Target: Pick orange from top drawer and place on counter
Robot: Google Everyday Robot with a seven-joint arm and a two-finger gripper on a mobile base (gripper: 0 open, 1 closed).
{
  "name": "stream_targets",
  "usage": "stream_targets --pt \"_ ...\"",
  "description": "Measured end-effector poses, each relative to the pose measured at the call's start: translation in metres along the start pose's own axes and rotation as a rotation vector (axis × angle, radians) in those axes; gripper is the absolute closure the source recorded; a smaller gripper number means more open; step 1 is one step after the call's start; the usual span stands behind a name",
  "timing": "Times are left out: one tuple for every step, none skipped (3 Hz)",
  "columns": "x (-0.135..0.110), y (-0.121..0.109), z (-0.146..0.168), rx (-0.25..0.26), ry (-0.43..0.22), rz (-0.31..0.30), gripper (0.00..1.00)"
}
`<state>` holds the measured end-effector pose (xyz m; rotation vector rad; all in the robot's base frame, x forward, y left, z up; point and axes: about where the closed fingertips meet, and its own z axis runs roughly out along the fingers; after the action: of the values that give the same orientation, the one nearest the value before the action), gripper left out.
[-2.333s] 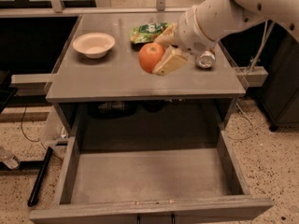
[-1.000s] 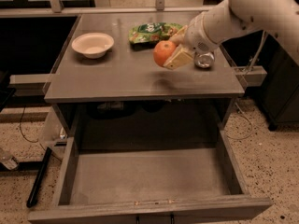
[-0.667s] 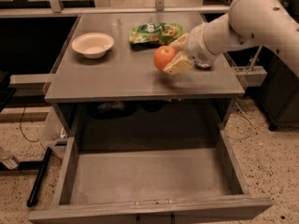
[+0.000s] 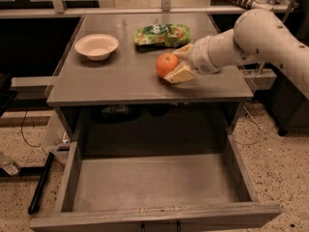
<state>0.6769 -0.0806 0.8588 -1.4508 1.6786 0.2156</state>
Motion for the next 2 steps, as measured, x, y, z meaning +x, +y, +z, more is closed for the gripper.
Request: stream_targets --pt "0.0003 0.0003 0.0006 -0.001 0.000 0.000 0.81" --pt "0.0003 0.0003 0.0006 -0.001 0.000 0.000 0.58"
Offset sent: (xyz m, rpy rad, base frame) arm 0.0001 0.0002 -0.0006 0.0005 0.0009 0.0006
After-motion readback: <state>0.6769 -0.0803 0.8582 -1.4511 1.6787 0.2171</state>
